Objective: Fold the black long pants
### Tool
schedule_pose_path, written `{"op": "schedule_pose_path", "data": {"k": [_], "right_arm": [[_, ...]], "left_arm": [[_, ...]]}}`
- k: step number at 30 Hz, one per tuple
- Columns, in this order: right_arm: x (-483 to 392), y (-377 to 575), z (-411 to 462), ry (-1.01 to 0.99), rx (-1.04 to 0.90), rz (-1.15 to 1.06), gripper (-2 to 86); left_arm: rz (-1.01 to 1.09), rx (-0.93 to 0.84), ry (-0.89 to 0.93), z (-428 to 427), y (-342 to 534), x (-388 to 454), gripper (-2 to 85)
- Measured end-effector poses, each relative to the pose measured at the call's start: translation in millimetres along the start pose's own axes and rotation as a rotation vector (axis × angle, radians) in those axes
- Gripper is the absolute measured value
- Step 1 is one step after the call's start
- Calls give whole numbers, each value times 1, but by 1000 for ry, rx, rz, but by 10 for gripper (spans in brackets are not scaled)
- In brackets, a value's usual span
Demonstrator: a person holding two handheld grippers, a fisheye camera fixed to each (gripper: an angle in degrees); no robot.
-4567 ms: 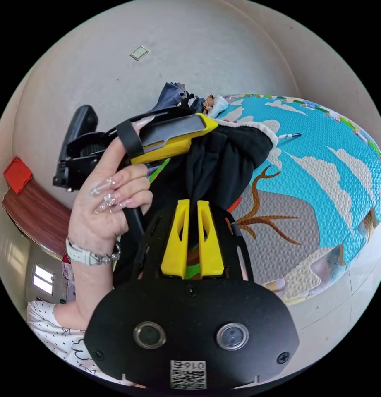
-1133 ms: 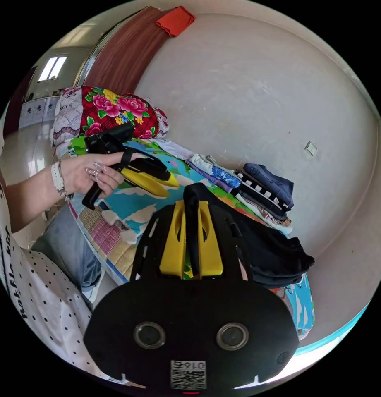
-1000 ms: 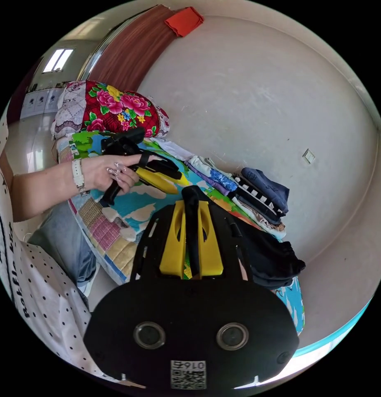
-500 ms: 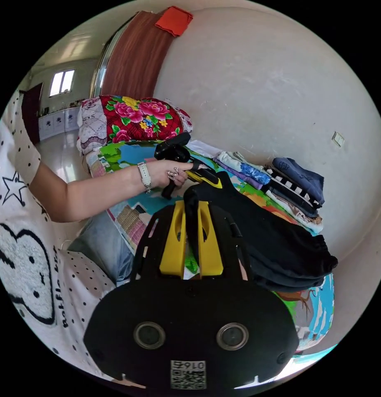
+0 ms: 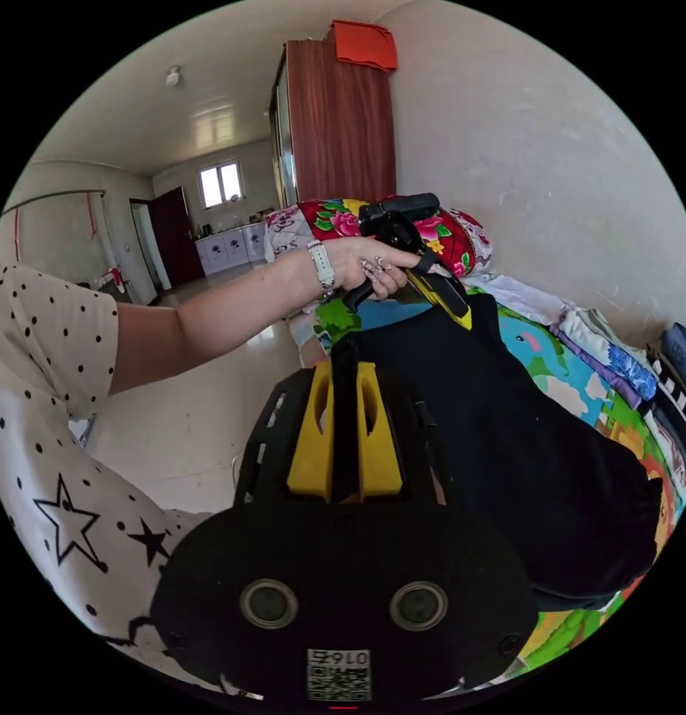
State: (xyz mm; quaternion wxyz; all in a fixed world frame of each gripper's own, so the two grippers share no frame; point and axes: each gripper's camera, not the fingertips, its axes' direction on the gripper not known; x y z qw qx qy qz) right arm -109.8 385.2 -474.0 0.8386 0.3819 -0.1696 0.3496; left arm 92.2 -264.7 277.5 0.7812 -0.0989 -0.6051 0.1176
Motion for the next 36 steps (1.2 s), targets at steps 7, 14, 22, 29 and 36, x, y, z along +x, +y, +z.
{"op": "schedule_pose_path", "data": {"k": [7,14,22,29,36], "right_arm": [[95,59,-90,88,205,151,45],[201,180,-207,312,333,430,44],[270,307,-226,402,282,726,41],[286,374,-222,305,370,818,45],[280,396,-228,279,387,715,54]], "left_arm": [[-90,130,7,-12,-37,78,33],[-163,82,155,30,-105,178,49],[-74,-57,213,107,-138,272,-7],[257,80,398,76,-103,308,-10],[769,478,-8,2,50,307,-10]]}}
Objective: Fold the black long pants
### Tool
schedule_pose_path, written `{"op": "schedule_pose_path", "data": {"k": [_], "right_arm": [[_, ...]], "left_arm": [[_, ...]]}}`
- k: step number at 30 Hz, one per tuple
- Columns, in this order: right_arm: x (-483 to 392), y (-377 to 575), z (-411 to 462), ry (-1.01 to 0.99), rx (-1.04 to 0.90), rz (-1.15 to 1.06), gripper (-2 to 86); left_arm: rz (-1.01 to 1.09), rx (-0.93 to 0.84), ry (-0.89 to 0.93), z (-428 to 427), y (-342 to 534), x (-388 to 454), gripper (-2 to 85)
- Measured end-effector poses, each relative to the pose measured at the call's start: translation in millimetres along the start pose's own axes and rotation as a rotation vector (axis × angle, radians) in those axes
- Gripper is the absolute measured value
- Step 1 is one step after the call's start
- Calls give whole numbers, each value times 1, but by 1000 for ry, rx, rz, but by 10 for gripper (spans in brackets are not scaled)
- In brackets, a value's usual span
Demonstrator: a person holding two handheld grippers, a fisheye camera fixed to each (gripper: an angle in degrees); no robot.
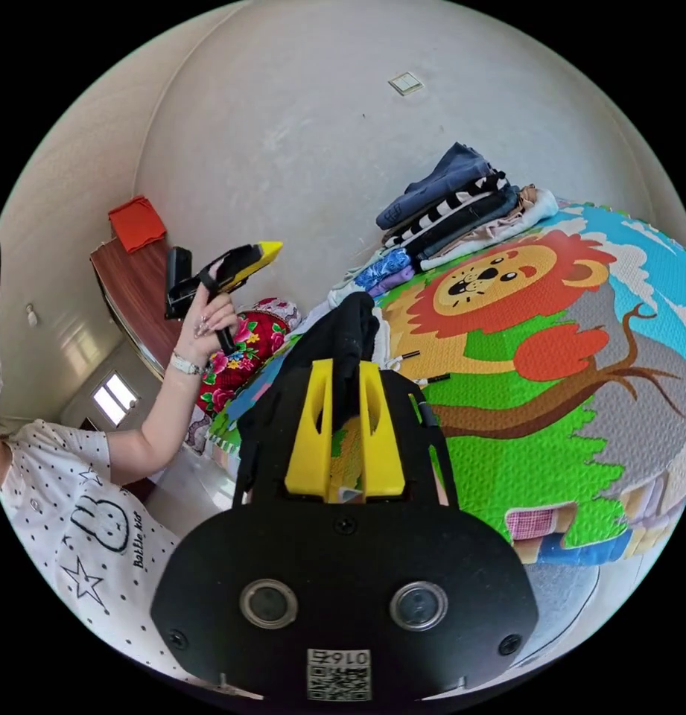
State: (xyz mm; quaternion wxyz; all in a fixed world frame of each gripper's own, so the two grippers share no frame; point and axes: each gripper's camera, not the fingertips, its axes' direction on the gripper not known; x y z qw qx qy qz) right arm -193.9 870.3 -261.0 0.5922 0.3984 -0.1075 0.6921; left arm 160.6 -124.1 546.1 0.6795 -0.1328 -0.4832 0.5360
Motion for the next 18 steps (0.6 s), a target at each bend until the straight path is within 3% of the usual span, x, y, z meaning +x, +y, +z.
{"op": "schedule_pose_path", "data": {"k": [4,7,10,13,16,18], "right_arm": [[-26,-8,-52,89,230,-77,25],[-87,-38,-61,83,344,-349,6],[-145,-96,-7,101,187,-553,-1],[-189,-143,88,172,-109,-754,-3],[-216,-155,183,204,-382,-940,-4],[-227,-151,225,244,-446,-1040,-4]], "left_arm": [[0,-77,18,-13,42,32,-10],[0,-114,81,-1,57,60,-10],[-6,-133,102,17,53,85,-10],[-55,-148,163,35,50,103,-10],[-79,-239,114,59,58,120,-10],[-92,-259,96,69,69,130,-10]]}}
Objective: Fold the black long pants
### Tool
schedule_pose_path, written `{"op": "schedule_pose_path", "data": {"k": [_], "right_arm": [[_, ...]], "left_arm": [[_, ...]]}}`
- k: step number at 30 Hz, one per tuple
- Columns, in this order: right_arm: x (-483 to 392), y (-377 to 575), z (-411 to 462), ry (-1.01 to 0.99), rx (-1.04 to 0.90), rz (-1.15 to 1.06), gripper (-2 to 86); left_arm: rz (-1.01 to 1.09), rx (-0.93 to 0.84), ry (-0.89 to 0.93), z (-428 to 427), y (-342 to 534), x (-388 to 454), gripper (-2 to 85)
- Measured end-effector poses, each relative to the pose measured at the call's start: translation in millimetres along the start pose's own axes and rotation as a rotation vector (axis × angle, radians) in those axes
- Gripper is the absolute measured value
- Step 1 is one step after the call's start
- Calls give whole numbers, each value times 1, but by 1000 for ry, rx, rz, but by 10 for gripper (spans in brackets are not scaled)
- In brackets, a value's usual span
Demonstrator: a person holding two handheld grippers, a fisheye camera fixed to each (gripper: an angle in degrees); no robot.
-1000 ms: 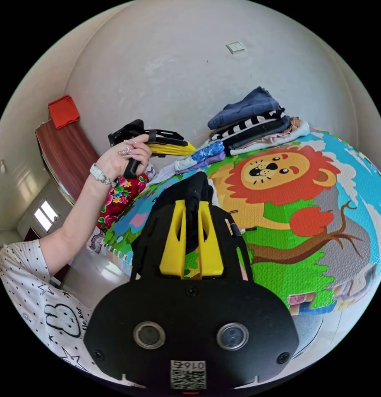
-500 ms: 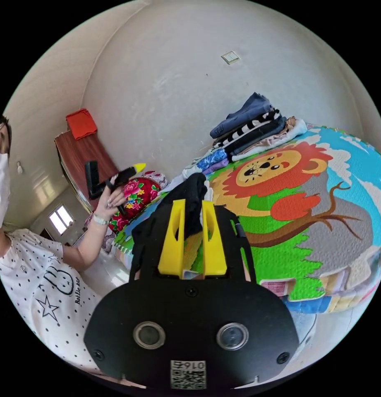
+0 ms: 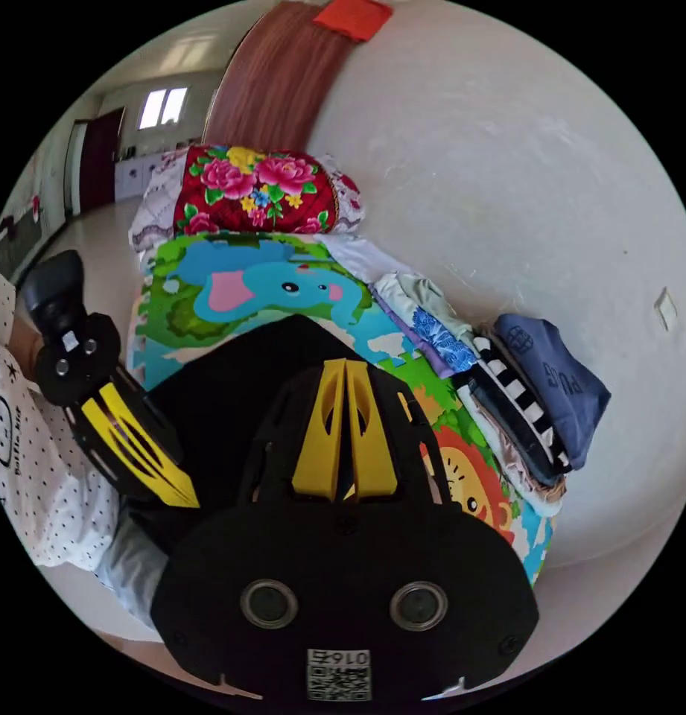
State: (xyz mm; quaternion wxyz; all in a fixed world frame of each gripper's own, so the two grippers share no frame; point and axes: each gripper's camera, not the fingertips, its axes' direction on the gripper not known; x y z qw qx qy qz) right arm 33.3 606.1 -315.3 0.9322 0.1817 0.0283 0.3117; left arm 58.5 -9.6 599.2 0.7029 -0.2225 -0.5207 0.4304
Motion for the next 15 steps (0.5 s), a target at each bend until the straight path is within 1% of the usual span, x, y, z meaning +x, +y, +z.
{"op": "schedule_pose_path", "data": {"k": [2,4,6,8,10,15], "right_arm": [[-13,-21,39,50,-90,-75,-4],[-23,-25,67,91,-173,-90,-4],[-32,-18,80,104,-125,-49,-5],[-25,-4,73,50,13,132,-5],[-21,-5,66,27,46,179,-5],[-35,-43,54,64,-63,79,-5]], "left_arm": [[4,8,0,4,6,3,-10],[-20,37,23,3,11,2,-10],[-35,39,56,6,15,0,-10],[-38,29,88,10,16,-1,-10],[-48,30,101,12,17,-1,-10],[-37,20,90,-13,23,15,-10]]}}
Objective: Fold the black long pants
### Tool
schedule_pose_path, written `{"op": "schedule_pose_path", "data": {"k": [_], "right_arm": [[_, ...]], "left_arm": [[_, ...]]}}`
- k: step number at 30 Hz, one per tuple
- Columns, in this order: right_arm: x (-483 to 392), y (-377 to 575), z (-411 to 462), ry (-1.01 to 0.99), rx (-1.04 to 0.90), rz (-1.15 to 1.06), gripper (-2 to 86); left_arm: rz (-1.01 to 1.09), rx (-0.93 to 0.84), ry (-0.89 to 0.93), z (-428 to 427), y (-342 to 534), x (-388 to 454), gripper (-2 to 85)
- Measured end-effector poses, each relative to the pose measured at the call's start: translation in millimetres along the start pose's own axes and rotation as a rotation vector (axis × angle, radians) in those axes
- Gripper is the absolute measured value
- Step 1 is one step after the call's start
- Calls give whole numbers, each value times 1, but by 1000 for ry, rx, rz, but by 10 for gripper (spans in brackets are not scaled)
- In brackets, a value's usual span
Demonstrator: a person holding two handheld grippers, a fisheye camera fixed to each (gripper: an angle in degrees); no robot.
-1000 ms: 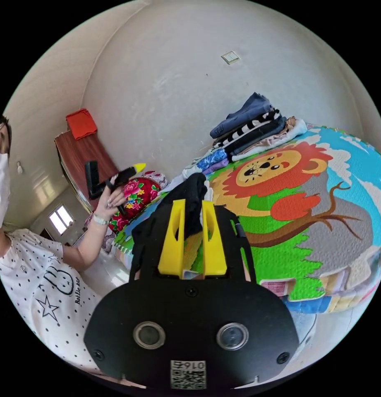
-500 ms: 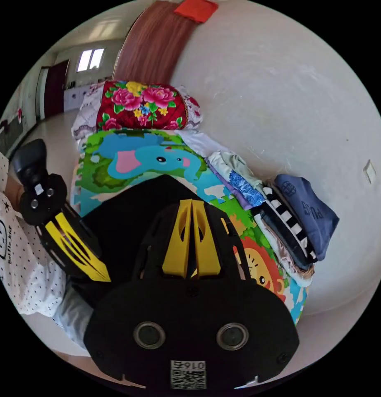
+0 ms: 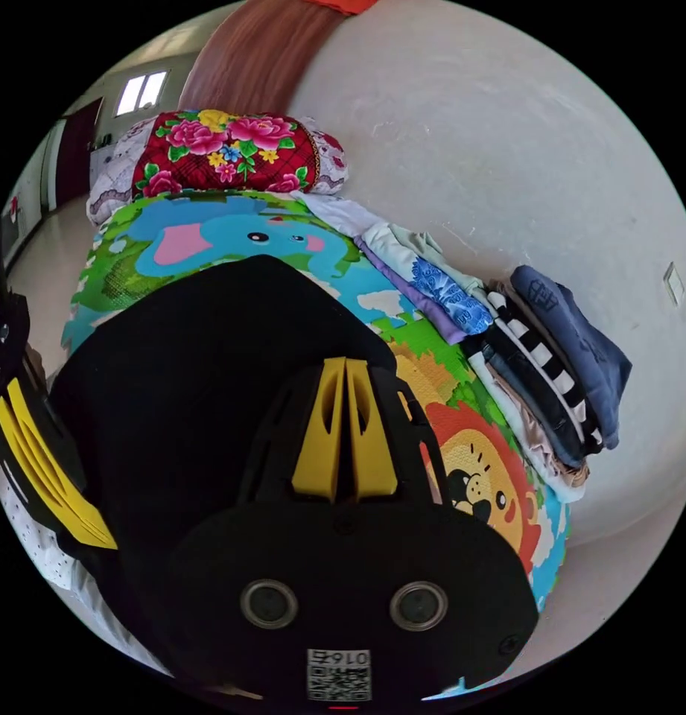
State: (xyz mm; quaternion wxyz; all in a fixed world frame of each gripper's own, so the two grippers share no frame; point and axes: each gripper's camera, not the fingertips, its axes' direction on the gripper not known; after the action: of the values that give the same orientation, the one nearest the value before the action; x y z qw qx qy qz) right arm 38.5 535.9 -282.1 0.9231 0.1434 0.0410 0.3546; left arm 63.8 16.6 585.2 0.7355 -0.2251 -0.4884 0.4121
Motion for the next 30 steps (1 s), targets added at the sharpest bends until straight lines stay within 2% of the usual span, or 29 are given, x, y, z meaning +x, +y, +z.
{"op": "schedule_pose_path", "data": {"k": [2,5,7,9,11,14,17,22,25,30], "right_arm": [[-2,-9,-41,92,31,55,-5],[-24,-8,-87,6,50,-20,-5],[-47,-6,-100,12,15,-97,-5],[-71,-1,-104,66,-54,-164,-5],[-95,14,-104,192,-79,-201,-5],[-124,33,-116,347,-53,-223,-5],[-139,46,-127,476,-129,-240,-5],[-149,55,-186,464,-101,-166,-5],[-158,73,-215,367,-80,-130,-5],[-143,109,-204,350,-134,59,-5]], "left_arm": [[22,47,-46,-18,12,8,-10],[-27,103,-189,-40,32,7,-10],[-35,99,-242,-43,41,4,-10],[-22,21,-226,-31,49,1,-10],[-1,-46,-225,-14,56,1,-10],[14,-7,-253,-4,66,4,-10],[-3,-5,-230,-1,69,-1,-10],[8,-2,-224,-1,79,-8,-10],[-14,6,-203,0,85,-17,-10],[-73,43,-150,-20,96,-34,-10]]}}
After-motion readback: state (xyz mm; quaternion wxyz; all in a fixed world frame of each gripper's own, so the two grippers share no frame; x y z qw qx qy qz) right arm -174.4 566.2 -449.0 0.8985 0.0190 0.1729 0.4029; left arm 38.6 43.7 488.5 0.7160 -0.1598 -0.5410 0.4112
